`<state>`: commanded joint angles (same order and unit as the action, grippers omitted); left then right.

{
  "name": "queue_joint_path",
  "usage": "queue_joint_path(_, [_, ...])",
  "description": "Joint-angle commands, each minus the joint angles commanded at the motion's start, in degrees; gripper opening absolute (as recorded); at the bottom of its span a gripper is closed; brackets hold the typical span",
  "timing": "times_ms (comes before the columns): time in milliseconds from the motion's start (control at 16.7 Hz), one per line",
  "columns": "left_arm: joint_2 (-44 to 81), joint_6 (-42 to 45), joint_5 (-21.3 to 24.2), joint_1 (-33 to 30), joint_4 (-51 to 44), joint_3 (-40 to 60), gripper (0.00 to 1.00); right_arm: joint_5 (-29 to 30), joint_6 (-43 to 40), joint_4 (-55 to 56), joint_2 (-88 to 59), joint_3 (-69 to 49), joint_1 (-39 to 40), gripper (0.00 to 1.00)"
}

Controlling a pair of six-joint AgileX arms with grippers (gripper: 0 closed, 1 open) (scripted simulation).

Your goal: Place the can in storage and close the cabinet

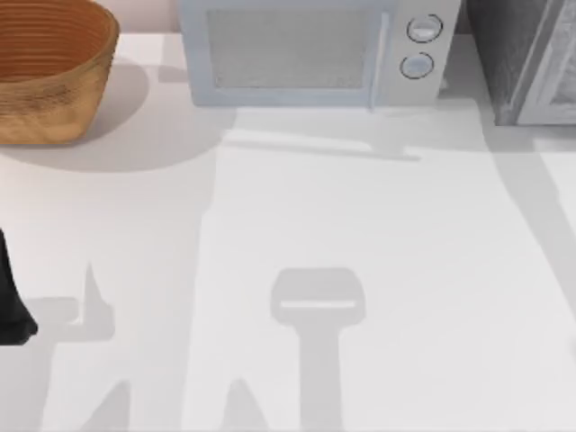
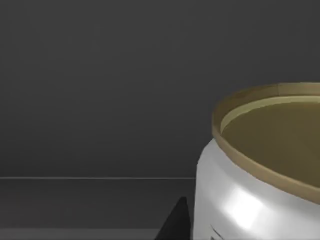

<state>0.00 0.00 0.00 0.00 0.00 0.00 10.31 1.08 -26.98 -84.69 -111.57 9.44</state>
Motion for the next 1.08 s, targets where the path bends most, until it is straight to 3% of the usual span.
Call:
queue_joint_path(660, [0.0,0.0,0.0,0.0,0.0,0.0,1.00,-2.8,-0.1,-10.1,-29.3,-39.5,-3.2,0.00])
queue_joint_path(1080, [0.0,0.0,0.0,0.0,0.0,0.0,1.00,-3.3,-0.1,-12.2,-35.2,-47.5,-3.9,0.00])
